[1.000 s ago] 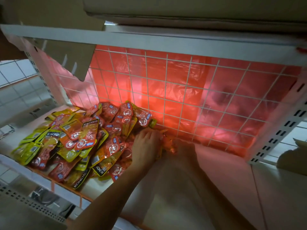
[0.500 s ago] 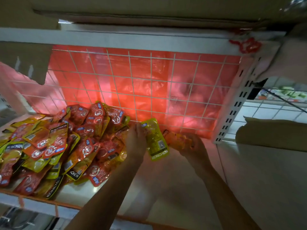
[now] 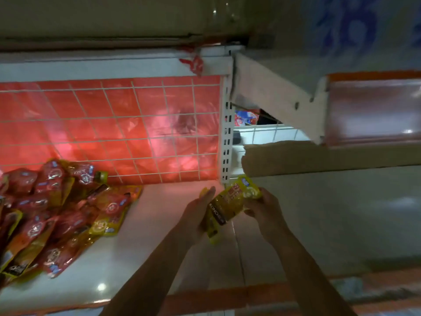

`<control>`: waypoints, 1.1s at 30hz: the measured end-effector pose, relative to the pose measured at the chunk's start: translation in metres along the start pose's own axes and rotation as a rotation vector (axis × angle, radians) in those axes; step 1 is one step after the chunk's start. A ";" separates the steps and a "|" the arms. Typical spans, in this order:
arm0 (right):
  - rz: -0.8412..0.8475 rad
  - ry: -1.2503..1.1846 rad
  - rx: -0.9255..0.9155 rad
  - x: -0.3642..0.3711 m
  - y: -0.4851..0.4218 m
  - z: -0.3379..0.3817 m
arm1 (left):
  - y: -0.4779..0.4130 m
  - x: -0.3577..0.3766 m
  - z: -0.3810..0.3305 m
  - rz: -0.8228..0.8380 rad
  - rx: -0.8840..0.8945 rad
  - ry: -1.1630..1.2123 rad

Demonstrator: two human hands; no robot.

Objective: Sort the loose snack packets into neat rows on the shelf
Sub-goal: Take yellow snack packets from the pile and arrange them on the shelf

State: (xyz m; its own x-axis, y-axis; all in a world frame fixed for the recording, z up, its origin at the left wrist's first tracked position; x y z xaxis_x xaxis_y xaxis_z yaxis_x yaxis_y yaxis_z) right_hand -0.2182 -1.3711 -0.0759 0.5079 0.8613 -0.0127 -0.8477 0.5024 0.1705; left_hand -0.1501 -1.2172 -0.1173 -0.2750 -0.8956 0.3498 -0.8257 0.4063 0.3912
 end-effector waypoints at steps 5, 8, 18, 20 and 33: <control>-0.004 -0.200 0.086 -0.075 0.011 -0.002 | 0.020 0.078 0.035 0.051 -0.055 -0.018; -0.072 -0.259 0.111 -0.130 0.014 -0.003 | 0.022 0.114 0.054 0.009 -0.058 0.063; -0.142 -0.297 0.254 -0.245 0.010 -0.032 | 0.031 0.204 0.089 -0.035 0.022 -0.087; -0.108 -0.259 0.296 -0.249 0.005 -0.037 | 0.031 0.206 0.089 -0.054 0.027 -0.088; -0.036 -0.142 0.299 -0.188 -0.028 -0.037 | -0.011 0.137 0.043 -0.223 0.202 -0.232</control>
State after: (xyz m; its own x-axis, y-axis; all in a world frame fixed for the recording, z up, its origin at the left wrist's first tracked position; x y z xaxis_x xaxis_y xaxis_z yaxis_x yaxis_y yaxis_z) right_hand -0.2957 -1.5444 -0.1152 0.5707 0.8138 0.1097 -0.7570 0.4696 0.4544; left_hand -0.1996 -1.3519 -0.1105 -0.1628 -0.9846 0.0638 -0.9521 0.1737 0.2517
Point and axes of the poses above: each hand's wrist, its own y-axis away from the middle knuckle, its own x-axis out of the palm, z = x × y, the point moved 10 cm from there along -y, towards the middle knuckle, and after that the axes turned 5 degrees about x, right-handed, at the moved point
